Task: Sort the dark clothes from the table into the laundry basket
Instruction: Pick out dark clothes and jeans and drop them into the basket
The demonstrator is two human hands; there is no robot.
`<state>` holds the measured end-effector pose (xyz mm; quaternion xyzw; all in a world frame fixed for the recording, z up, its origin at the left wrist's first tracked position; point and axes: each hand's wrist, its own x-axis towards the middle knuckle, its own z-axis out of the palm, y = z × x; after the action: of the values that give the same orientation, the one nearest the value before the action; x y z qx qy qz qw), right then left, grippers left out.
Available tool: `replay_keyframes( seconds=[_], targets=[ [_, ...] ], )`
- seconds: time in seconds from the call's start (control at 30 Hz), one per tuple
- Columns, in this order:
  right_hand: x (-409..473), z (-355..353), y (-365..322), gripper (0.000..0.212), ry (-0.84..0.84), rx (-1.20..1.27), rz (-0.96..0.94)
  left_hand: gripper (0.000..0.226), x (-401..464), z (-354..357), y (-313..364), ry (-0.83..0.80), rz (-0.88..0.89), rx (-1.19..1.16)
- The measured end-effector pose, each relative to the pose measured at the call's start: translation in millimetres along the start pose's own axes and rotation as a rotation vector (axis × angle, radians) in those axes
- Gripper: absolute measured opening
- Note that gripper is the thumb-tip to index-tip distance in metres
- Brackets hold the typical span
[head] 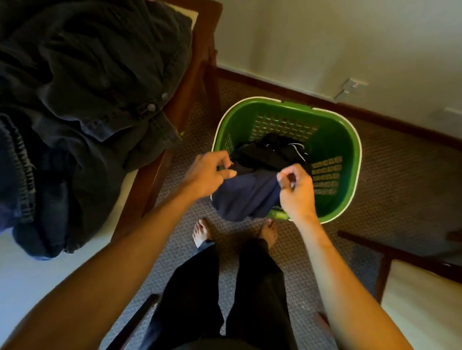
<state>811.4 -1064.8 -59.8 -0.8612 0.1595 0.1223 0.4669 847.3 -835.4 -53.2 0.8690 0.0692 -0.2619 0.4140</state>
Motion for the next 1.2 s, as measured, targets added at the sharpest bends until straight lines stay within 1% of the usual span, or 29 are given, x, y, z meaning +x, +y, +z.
replay_keyframes(
  seconds=[0.1, 0.17, 0.3, 0.4, 0.47, 0.57, 0.63, 0.67, 0.7, 0.77, 0.8, 0.87, 0.97, 1.07, 1.13, 1.2],
  targets=[
    [18.4, -43.7, -34.7, 0.011, 0.094, 0.058, -0.041, 0.019, 3.0, -18.9, 58.2, 0.075, 0.076, -0.103],
    [30.1, -69.9, -56.2, 0.015, 0.173, 0.137, -0.072, 0.022, 9.2, -30.5, 98.7, 0.138, 0.119, -0.166],
    [50.3, -110.7, -91.2, 0.013, 0.288, 0.234, -0.107, 0.022, 21.1, -47.4, 162.8, 0.248, 0.166, -0.265],
    [64.2, -125.0, -97.6, 0.02, 0.328, 0.252, -0.158, 0.02, 24.6, -52.4, 189.5, 0.272, 0.175, -0.347],
    [69.0, -125.6, -94.4, 0.019, 0.32, 0.223, -0.182, 0.018, 29.2, -49.9, 186.1, 0.289, 0.153, -0.34],
    [68.6, -115.1, -76.6, 0.012, 0.255, 0.132, -0.208, 0.018, 36.3, -38.8, 159.6, 0.28, 0.08, -0.245],
    [67.0, -100.4, -51.8, 0.009, 0.16, 0.033, -0.151, 0.022, 32.9, -25.3, 135.9, 0.202, -0.006, -0.113],
    [65.8, -93.6, -38.8, 0.008, 0.079, -0.033, -0.101, 0.026, 29.0, -16.7, 121.8, 0.156, -0.065, -0.064],
    [64.5, -86.3, -24.5, 0.008, -0.022, -0.077, -0.046, 0.03, 24.5, -7.7, 107.4, 0.114, -0.121, -0.051],
    [60.0, -74.2, 1.0, 0.006, -0.209, -0.121, 0.054, 0.037, 12.5, 9.0, 82.7, 0.045, -0.219, -0.098],
    [55.6, -70.8, 8.9, 0.005, -0.272, -0.123, 0.092, 0.039, 6.1, 15.5, 72.8, 0.022, -0.258, -0.117],
    [52.0, -64.9, 23.9, 0.005, -0.332, -0.124, 0.14, 0.039, -4.7, 25.6, 56.1, 0.006, -0.316, -0.139],
    [49.4, -58.1, 30.9, 0.009, -0.375, -0.101, 0.149, 0.038, -22.0, 33.3, 40.3, 0.034, -0.333, -0.193],
    [51.8, -49.4, 19.1, 0.022, -0.365, -0.08, 0.107, 0.031, -38.8, 26.6, 34.0, 0.131, -0.306, -0.253],
    [55.5, -40.0, 2.2, 0.027, -0.359, -0.053, 0.052, 0.027, -48.5, 12.8, 35.3, 0.217, -0.268, -0.294],
    [57.2, -27.2, -23.3, 0.026, -0.367, -0.048, -0.043, 0.024, -55.2, -5.1, 35.0, 0.295, -0.238, -0.318]
  ],
)
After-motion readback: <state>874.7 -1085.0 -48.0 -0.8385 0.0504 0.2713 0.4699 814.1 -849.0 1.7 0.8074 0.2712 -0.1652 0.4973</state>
